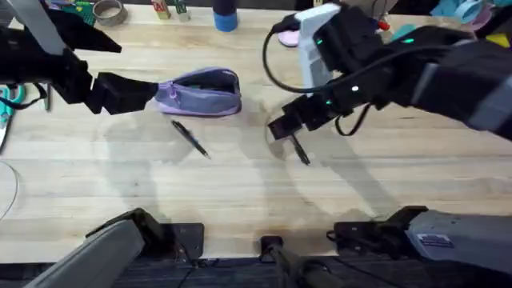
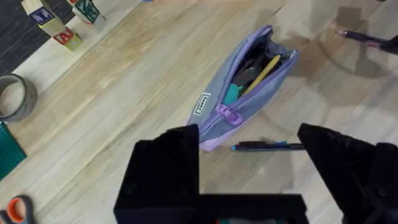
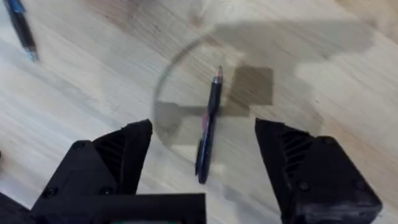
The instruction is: Unzip the bag, pick up the pens from the table one at a time and place them inside, then zip the bag closed.
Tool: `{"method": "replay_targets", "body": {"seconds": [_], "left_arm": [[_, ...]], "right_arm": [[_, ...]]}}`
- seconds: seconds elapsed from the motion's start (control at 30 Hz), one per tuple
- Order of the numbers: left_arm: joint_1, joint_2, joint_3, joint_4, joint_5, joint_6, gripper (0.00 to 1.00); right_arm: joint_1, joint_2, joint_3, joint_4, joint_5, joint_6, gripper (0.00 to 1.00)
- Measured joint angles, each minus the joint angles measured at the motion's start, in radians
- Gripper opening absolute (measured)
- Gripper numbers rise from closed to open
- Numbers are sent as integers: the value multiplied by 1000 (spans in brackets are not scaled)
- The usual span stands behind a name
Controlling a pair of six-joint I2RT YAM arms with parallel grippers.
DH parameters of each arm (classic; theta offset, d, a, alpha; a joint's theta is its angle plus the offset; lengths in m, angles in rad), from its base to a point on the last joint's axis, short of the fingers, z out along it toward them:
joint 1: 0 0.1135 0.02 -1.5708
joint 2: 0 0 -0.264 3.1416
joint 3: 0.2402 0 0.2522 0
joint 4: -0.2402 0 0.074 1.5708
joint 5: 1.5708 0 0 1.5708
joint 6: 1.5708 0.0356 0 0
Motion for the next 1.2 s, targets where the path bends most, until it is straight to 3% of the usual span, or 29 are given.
{"method": "replay_targets", "body": {"seconds": [0.27, 0.67, 0.83, 1.07, 1.2], "left_arm": [[0, 0, 0, 0, 0, 0, 993], [0, 0, 0, 0, 0, 0, 993], [0, 0, 0, 0, 0, 0, 993], [0, 0, 0, 0, 0, 0, 993], [0, 0, 0, 0, 0, 0, 993]], "right_arm": [[7, 151, 0, 83, 53, 31, 995], [19, 209, 0, 121, 87, 59, 976], [45, 216, 2, 119, 140, 74, 861], [85, 221, 5, 127, 183, 110, 465], [88, 222, 5, 129, 189, 127, 362]]}}
